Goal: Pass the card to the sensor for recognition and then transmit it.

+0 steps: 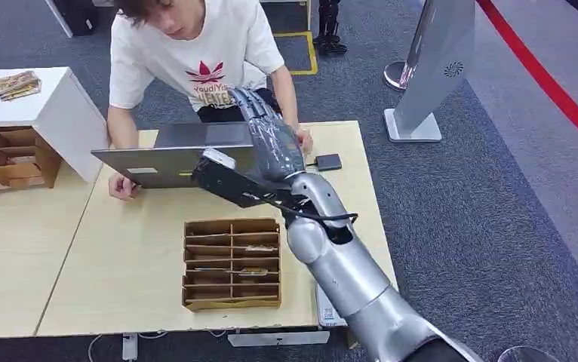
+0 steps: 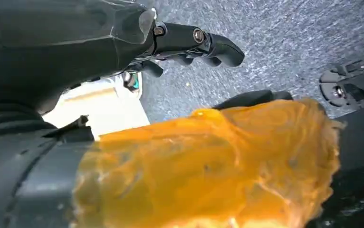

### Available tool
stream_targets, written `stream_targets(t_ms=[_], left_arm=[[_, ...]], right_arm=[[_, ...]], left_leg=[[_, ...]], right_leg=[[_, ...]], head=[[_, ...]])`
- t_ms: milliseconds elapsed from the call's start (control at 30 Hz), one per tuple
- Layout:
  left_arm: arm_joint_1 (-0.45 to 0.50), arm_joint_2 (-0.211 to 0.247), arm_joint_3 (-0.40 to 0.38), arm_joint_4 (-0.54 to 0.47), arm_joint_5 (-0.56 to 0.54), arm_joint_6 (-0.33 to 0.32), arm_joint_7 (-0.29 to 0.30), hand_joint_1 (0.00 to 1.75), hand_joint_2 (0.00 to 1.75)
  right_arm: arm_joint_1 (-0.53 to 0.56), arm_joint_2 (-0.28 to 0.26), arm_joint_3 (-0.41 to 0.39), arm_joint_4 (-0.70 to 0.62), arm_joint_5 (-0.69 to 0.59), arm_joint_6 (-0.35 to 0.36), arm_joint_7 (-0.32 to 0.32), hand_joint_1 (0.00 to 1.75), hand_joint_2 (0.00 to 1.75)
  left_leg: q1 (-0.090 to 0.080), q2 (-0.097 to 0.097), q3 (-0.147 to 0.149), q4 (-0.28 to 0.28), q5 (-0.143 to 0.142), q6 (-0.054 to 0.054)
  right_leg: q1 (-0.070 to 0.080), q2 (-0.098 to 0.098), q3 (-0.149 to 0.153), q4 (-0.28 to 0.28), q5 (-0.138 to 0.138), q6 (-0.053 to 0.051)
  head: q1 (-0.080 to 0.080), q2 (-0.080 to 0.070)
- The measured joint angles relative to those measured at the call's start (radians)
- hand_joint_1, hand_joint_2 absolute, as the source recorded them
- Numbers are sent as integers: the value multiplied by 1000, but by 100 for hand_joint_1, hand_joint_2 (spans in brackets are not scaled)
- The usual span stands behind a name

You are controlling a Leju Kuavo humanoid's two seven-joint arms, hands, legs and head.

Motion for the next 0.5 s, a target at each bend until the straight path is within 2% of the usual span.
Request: stream_targets(t_ms=[100, 167, 200, 233, 267, 400, 500], left_arm=[[11, 1, 1, 0, 22, 5, -11, 0, 0], [18, 2, 3, 0, 39, 13, -19, 0, 0], [22, 2, 3, 0, 46, 14, -22, 0, 0], [26, 2, 5, 0, 53, 17, -24, 0, 0], [29, 3, 6, 0, 59, 20, -27, 0, 0], [37, 5, 21, 0, 84, 27, -31, 0, 0], [44, 5, 35, 0, 94, 32, -31, 0, 0]], right_arm=[[92, -10, 35, -119, -47, -21, -30, 0, 175], [152, -25, 68, -196, -60, -59, -54, 0, 175], [186, -36, 86, -235, -69, -77, -62, 26, 175], [217, -46, 101, -264, -87, -89, -66, 143, 175], [247, -55, 113, -286, -107, -93, -71, 175, 175], [346, -89, 141, -344, -166, -114, -84, 175, 175], [404, -116, 161, -356, -150, -137, -90, 175, 175]], left_leg=[[0, 0, 0, 0, -1, 0], [0, 0, 0, 0, -1, 0], [0, 0, 0, 0, -1, 0], [0, 0, 0, 0, -2, 0], [0, 0, 0, 0, -2, -1], [0, 0, 0, 0, -2, 0], [0, 0, 0, 0, -2, 0]], right_leg=[[0, 0, 0, 0, -1, -1], [0, 0, 0, 0, -1, -1], [0, 0, 0, 0, -2, -1], [0, 0, 0, 0, -2, -1], [0, 0, 0, 0, -2, -1], [0, 0, 0, 0, -2, -1], [0, 0, 0, 0, -2, -1]], head=[[0, 0], [0, 0], [0, 0], [-1, 0], [0, 0], [0, 0], [0, 0]])
